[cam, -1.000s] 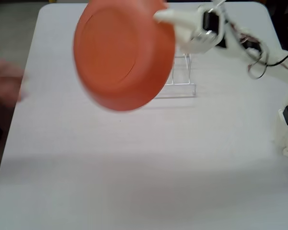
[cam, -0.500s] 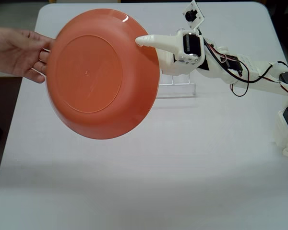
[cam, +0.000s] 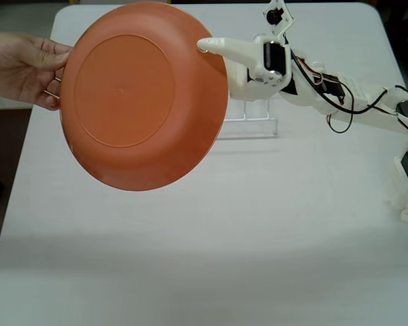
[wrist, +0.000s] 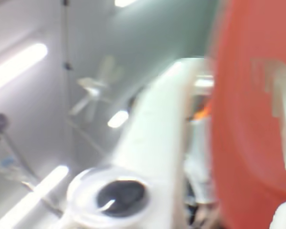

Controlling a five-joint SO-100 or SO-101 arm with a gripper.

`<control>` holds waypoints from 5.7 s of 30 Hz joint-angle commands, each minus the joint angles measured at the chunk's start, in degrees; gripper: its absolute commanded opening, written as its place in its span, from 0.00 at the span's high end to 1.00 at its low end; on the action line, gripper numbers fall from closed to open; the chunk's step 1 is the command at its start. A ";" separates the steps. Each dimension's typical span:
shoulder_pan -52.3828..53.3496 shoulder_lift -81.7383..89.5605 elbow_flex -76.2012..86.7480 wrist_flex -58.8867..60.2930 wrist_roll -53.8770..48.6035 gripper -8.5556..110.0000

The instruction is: Would you please take all the plates for me?

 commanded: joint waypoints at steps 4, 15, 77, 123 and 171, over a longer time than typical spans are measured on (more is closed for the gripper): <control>0.53 4.04 -1.76 0.26 -1.05 0.68; -0.26 18.28 11.25 5.62 -0.62 0.68; 9.23 102.13 121.99 32.17 29.18 0.93; 11.60 102.22 125.33 43.59 30.15 0.93; 12.13 102.22 125.33 43.95 28.39 0.93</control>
